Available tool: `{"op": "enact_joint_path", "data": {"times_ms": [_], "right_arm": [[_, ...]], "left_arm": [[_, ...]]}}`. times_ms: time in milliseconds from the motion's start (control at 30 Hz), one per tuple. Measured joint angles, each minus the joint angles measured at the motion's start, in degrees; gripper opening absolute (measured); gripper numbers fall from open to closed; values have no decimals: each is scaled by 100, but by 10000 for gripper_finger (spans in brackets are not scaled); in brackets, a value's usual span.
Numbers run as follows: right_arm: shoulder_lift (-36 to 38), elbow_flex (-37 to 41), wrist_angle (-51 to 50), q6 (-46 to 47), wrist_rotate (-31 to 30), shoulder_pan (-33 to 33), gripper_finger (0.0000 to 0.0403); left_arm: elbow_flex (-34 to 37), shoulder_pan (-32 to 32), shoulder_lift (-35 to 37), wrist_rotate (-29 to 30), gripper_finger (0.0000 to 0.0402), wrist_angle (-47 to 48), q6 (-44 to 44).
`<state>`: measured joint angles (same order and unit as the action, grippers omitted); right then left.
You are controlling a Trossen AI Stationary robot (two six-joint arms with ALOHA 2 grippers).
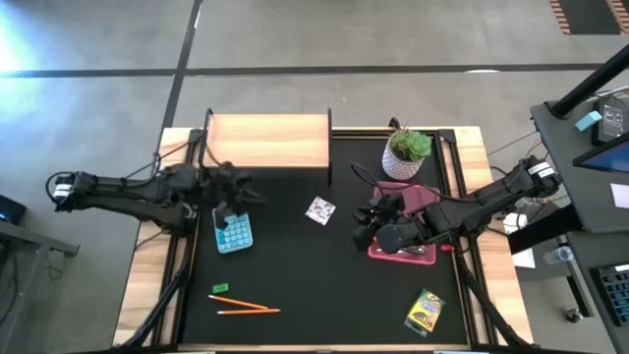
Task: Pack school essentials
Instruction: Put the green eraser into the pink case
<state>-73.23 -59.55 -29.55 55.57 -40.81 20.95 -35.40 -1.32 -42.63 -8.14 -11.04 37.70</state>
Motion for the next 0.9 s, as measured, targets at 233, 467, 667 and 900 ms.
{"op": "enact_joint_path", "data": {"times_ms": [233,467,667,900], "right_arm": [[0,59,1,-11,224,0,116],[0,86,-12,-12,531,2,116],[0,93,-13,-135,533,2,116],[0,96,-15,-220,533,6,116]], "left_arm": [[-455,-356,-718,-795,0,1756,148],[-536,-1263,-1252,-1457,0,2495,1675],[-529,-2090,-1839,-1827,0,2092,2533],[-525,-2389,-2635,-2180,0,1276,2949]]}}
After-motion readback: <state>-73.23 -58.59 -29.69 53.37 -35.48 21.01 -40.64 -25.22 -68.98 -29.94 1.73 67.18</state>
